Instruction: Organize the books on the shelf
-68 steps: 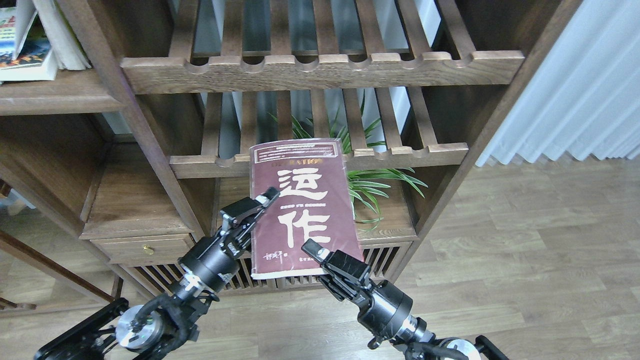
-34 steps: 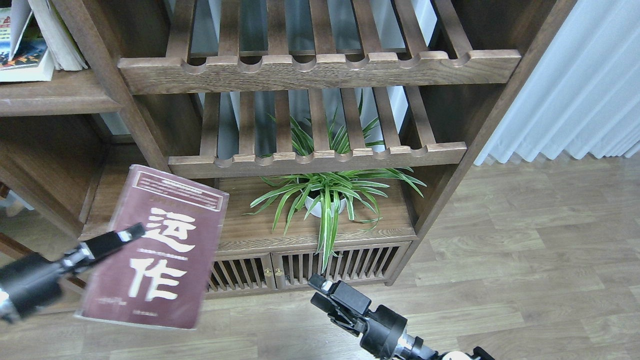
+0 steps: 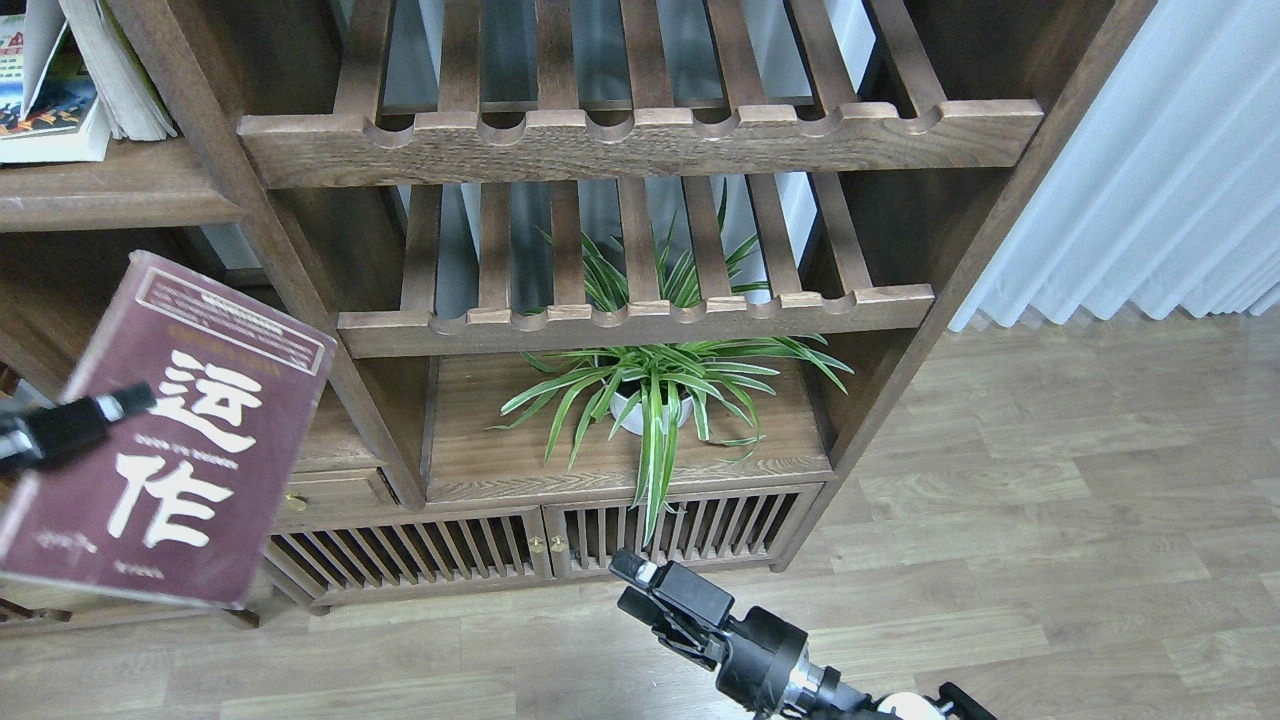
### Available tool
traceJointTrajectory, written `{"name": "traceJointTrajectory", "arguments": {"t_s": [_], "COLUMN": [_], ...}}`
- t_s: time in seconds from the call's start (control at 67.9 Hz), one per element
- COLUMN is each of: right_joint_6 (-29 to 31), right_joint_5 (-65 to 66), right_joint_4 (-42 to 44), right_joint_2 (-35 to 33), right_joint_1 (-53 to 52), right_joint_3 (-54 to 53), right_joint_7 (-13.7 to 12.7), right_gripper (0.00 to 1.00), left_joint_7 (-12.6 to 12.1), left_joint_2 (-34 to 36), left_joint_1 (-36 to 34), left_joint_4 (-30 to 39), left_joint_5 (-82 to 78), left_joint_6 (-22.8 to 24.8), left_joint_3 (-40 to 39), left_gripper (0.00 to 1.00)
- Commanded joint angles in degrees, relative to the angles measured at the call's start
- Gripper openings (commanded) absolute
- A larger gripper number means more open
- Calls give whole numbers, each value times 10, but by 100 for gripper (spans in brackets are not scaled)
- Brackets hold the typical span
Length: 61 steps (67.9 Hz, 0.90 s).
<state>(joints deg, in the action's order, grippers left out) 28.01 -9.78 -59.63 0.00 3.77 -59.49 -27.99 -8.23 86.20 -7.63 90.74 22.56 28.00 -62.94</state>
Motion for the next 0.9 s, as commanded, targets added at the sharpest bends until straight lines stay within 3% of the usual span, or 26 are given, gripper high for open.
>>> {"name": "traceJointTrajectory", "arguments": {"t_s": [0.0,0.147,0.324,0.516,0.545,0.722,0.884], "right_joint_6": [0,0,0,0,0,0,0], "right_joint_5": [-1,-1,-1,0,0,0,1], "right_joint_4": [7,14,16,25,26,26,25], "right_joint_2": [0,0,0,0,0,0,0], "right_joint_1": [-5,-13,-20,-23,-23,-23,-18], "right_joint_3": [-2,-2,-2,3,4,6,7], "right_joint_7": [0,0,0,0,0,0,0], "right_gripper": [100,100,100,100,100,100,100], "left_joint_7": [-1,-1,-7,-47,-57,-71,-83], "left_joint_2": [33,64,103,115,116,109,106], "left_joint_1": [-5,-22,-99,-215,-260,-364,-413], "left_joint_4": [-9,-28,-78,-108,-117,-141,-171], "left_joint_5": [0,1,0,0,-1,-1,-1], "left_joint_6": [0,0,0,0,0,0,0], "left_joint_3": [-33,-56,-33,50,87,169,196], "left_gripper": [0,0,0,0,0,0,0]}}
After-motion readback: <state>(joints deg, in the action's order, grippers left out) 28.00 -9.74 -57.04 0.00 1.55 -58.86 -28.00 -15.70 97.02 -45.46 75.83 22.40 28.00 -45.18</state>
